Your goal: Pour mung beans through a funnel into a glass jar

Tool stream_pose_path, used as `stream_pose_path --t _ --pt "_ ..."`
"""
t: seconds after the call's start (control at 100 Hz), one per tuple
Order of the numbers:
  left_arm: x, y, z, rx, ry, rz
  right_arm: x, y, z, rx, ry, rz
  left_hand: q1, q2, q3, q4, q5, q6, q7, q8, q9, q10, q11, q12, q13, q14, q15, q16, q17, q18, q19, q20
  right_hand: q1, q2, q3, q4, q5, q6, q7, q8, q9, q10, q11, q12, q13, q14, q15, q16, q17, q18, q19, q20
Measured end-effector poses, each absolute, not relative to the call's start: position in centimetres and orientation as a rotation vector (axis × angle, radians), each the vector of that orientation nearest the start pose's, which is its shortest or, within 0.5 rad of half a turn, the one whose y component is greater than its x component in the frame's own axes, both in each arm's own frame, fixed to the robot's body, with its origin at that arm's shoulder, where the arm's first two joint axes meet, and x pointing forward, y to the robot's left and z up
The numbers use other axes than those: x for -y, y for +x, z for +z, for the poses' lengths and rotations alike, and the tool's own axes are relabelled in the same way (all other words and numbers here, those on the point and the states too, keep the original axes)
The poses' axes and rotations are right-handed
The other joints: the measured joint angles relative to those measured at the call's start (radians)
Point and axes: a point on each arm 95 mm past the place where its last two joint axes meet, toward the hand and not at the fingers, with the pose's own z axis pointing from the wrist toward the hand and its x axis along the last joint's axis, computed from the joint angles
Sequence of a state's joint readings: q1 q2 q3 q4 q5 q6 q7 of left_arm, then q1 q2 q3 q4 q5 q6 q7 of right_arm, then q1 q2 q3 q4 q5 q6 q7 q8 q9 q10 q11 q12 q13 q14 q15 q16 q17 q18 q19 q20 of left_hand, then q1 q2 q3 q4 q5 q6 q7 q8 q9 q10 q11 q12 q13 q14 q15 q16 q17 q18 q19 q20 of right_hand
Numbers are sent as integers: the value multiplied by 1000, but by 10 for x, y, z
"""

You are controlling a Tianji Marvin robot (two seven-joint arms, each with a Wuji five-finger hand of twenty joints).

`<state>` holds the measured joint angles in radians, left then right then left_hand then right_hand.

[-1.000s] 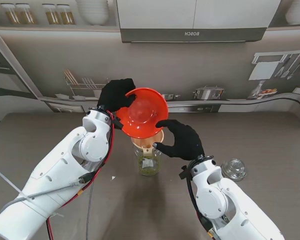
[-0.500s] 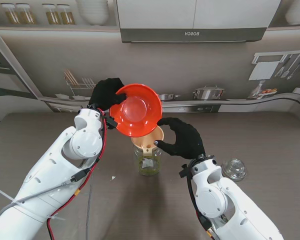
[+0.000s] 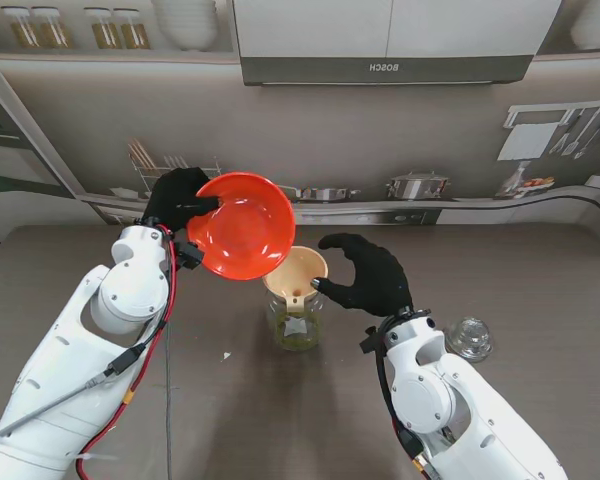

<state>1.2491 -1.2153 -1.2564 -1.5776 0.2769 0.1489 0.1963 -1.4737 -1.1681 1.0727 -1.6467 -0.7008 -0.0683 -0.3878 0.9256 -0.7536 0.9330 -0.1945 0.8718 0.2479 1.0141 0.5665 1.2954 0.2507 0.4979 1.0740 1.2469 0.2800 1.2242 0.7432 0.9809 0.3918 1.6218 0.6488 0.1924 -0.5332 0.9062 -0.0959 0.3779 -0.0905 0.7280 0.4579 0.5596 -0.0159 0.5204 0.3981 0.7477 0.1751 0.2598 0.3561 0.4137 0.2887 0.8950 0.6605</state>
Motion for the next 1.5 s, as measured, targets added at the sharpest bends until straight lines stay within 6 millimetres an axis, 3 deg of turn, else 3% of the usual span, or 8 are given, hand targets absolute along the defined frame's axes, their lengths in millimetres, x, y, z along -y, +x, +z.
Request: stream_pose_path --t 0.52,0.78,0.9,1.1,1.5 --pt "-70 466 -215 -485 -1726 -1902 -67 406 -261 -1046 1189 2040 1 0 -7 0 0 2 -18 23 -1 8 -12 0 0 22 -20 0 -26 23 0 3 0 0 0 0 0 0 0 0 0 0 0 0 0 0 0 0 0 0 0 -3" --pt "-91 466 -250 -531 -1843 -1786 -67 404 -260 -1052 1193 2036 7 1 -21 0 0 2 -26 31 -1 11 -23 0 0 34 -52 0 -47 34 -2 3 0 0 0 0 0 0 0 0 0 0 0 0 0 0 0 0 0 0 0 -11" --pt "-94 466 -271 -559 -1893 -1725 -66 404 -259 -1055 1198 2033 12 1 -28 0 0 3 -31 32 -3 14 -28 0 0 40 -65 1 -57 38 -5 3 0 0 0 0 0 0 0 0 0 0 0 0 0 0 0 0 0 0 0 -11" --pt "-91 465 -301 -625 -1969 -1640 -66 404 -259 -1054 1203 2030 26 3 -66 0 0 2 -45 33 -3 15 -60 -1 -2 59 -199 1 -113 58 -58 3 0 1 0 0 0 1 0 0 0 0 0 0 0 0 0 0 0 0 0 -11" --pt "-82 468 -332 -726 -2052 -1551 -65 404 -259 -1061 1209 2025 32 26 -92 0 0 -14 -62 43 -26 15 -65 -3 -54 77 -265 20 -209 60 -99 3 0 1 0 0 0 1 0 0 0 0 0 0 0 0 0 0 0 0 0 -11"
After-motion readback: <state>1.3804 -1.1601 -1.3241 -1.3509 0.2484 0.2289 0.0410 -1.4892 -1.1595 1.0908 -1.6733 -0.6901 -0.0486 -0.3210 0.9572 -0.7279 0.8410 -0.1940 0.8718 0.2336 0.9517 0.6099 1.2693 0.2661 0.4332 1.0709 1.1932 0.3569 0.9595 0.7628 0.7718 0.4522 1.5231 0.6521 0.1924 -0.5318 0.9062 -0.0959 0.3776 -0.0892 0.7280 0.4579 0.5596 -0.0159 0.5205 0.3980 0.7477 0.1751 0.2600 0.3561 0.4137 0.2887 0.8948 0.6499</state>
